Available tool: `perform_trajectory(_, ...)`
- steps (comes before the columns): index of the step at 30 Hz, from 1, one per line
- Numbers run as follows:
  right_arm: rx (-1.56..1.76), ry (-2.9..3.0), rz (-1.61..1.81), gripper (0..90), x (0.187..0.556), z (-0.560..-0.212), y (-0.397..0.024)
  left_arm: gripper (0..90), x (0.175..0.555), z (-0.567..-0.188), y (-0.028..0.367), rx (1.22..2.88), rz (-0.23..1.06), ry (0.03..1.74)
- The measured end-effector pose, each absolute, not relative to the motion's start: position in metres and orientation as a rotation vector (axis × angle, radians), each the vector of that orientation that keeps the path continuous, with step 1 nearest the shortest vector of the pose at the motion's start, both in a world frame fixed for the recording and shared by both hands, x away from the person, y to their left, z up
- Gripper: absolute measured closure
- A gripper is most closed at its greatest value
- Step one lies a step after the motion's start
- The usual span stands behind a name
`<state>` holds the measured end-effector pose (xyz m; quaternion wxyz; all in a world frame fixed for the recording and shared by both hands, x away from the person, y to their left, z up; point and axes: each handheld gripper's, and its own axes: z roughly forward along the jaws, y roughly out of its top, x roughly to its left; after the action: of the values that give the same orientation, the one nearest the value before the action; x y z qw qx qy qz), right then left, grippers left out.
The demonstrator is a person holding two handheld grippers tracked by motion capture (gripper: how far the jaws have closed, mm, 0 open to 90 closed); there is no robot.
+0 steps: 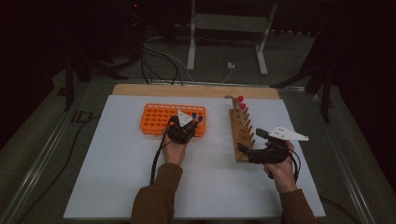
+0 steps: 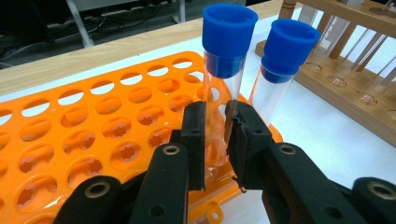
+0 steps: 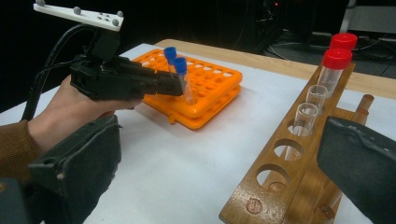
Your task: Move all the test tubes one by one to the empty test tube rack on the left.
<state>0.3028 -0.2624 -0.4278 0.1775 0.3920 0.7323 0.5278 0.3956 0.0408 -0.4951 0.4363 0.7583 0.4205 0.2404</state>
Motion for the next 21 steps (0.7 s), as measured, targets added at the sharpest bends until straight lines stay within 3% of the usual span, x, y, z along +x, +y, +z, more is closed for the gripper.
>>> perform_trajectory(11, 1.103, 2.08, 1.483, 0.3, 0.303, -0.429, -0.261, 75.9, 0.397, -0.497, 0.042, 1.922, 0.566, 1.053)
perform_trajectory(21, 1.103, 2.083, 1.477, 0.3, 0.304, -0.43, -0.26, 41.8, 0.387, -0.487, 0.06, 1.819, 0.494, 1.092)
